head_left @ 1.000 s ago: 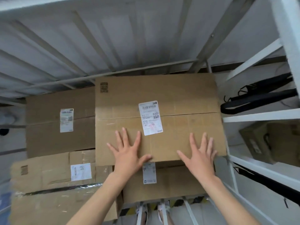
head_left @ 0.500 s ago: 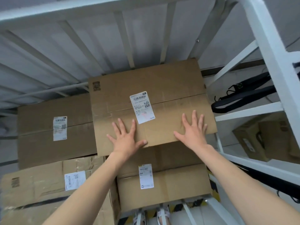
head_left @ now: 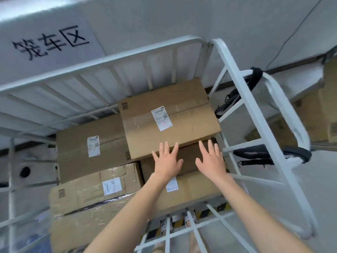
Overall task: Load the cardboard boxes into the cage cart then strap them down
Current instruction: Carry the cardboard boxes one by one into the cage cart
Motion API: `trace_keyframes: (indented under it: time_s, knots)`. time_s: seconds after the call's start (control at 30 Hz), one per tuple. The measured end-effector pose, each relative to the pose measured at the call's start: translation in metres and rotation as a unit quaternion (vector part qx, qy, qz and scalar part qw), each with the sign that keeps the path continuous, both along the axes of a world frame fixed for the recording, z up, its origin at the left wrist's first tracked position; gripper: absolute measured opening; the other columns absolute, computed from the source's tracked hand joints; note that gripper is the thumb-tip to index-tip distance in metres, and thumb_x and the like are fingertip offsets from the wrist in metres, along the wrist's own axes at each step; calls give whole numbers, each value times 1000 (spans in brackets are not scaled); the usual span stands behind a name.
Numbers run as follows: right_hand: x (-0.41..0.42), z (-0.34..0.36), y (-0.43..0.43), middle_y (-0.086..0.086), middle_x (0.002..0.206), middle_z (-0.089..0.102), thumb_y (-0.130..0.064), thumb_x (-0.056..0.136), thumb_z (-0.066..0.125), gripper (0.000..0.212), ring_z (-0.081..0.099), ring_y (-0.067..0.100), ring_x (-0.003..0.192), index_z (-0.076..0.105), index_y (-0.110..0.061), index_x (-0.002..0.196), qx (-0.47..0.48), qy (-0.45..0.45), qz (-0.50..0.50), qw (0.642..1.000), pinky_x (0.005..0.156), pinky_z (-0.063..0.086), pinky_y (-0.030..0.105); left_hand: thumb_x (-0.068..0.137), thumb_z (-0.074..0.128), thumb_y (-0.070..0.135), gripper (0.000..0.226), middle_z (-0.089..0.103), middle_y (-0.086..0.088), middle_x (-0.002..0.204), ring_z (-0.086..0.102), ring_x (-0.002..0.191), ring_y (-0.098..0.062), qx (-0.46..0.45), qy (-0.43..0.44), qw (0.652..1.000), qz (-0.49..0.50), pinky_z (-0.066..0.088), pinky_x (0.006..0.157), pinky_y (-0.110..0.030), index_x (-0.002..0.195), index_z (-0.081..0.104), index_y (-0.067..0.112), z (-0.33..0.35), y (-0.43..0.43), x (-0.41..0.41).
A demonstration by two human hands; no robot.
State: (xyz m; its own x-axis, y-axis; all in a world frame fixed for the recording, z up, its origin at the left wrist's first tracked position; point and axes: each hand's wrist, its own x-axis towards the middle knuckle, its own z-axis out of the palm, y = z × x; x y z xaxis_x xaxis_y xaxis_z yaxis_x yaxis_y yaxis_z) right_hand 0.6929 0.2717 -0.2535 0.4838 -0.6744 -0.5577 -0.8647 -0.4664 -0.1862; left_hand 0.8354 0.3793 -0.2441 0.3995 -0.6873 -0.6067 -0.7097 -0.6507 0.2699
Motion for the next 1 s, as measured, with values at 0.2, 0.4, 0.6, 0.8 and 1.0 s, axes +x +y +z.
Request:
trace_keyframes:
  time_s: [0.2, 0.4, 0.6, 0.8, 1.0]
  knots:
    - [-53, 114, 58, 8, 168, -4, -52, 97, 44, 79, -6, 33, 153, 1, -30, 159, -37, -26, -57, 997, 122, 9, 53, 98, 47, 43, 74, 6, -15, 166, -5, 153, -33, -65, 22, 998, -17, 3, 117, -65, 160, 9, 29, 114, 19, -70]
    - [-135, 204, 57, 10, 167, 2, -53, 96, 47, 79, -2, 35, 153, 7, -29, 159, -120, -70, -158, 978, 121, 12, 54, 98, 46, 40, 71, 12, -15, 166, 1, 153, -34, -155, 24, 983, -99, 4, 117, -66, 159, 11, 30, 202, -14, -138]
    - [-261, 254, 37, 14, 167, 4, -53, 96, 47, 80, 1, 38, 152, 6, -26, 160, -172, -62, -283, 941, 120, 16, 53, 99, 47, 45, 71, 14, -14, 165, 5, 153, -36, -203, -5, 953, -224, 10, 116, -66, 158, 11, 31, 246, -68, -242]
    - [-401, 276, 14, 14, 167, 0, -51, 97, 46, 79, 1, 39, 152, 4, -27, 159, -194, -66, -381, 902, 121, 14, 55, 101, 44, 46, 71, 9, -13, 166, -2, 153, -34, -190, 19, 934, -303, 5, 117, -64, 159, 6, 33, 268, -118, -378]
    - [-515, 286, -24, 15, 167, 0, -52, 95, 49, 81, 2, 39, 152, 4, -29, 159, -192, -102, -417, 882, 120, 14, 55, 101, 46, 41, 71, 10, -12, 166, -1, 153, -32, -193, 27, 927, -321, 6, 118, -65, 159, 6, 30, 290, -160, -510]
